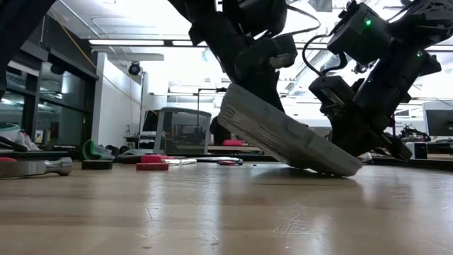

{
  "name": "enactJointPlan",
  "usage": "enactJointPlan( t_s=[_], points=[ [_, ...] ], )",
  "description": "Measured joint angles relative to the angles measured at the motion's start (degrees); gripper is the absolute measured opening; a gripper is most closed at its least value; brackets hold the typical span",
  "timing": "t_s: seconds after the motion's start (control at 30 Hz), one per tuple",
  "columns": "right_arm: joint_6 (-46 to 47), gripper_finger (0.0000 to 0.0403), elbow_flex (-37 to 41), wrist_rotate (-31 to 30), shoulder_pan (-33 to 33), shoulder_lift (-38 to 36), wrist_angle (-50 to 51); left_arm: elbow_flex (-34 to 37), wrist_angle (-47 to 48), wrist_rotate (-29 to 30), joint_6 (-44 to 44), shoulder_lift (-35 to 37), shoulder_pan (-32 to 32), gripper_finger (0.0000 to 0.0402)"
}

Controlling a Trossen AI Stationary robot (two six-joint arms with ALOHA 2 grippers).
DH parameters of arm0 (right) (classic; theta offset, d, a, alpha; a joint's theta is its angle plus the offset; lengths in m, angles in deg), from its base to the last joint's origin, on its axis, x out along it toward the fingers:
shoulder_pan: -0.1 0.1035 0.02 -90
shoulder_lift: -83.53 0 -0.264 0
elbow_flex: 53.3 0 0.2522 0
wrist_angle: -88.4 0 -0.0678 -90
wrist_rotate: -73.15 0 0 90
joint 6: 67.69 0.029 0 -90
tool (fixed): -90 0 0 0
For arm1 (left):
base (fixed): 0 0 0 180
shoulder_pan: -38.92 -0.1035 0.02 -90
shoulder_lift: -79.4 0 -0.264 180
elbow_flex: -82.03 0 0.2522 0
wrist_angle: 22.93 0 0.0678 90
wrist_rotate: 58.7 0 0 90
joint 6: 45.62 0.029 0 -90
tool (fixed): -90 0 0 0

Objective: Prefit tool cases
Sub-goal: Remove the screwdriver bit set from the gray prefit tool case

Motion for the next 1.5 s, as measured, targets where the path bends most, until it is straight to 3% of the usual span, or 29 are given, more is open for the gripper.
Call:
enactJointPlan(
  t_s=[0.17,0.27,0.63,0.87,1.03,1.17,1.5],
  points=[
    [0.0,0.0,-0.1,-0.4,0.3,-1.0,2.3,0.0,-5.2,-2.2,0.0,0.0,-0.2,0.0044],
    [-0.9,0.0,-0.2,-3.6,1.1,-3.8,4.7,0.0,-7.1,-3.6,-1.3,0.0,-0.4,0.0044],
    [-3.3,0.0,-0.1,-9.5,1.2,-10.7,10.5,0.1,-6.8,-3.5,0.7,0.0,-0.5,0.0042],
    [-3.8,0.0,-0.2,-9.7,1.2,-10.9,10.0,0.1,5.0,-0.9,1.1,0.0,-2.3,0.0042],
    [-4.3,0.0,-0.2,-9.8,1.2,-10.9,9.6,1.9,6.3,-0.6,1.4,1.8,-4.8,0.0042],
    [-4.2,0.0,-0.3,-9.5,1.2,-11.0,9.3,7.1,4.7,1.3,1.1,6.1,-7.0,0.0042],
    [-4.3,0.0,-0.3,-9.6,1.2,-11.0,8.6,29.0,-6.5,7.9,-3.0,15.1,-12.6,0.0042]
  ],
)
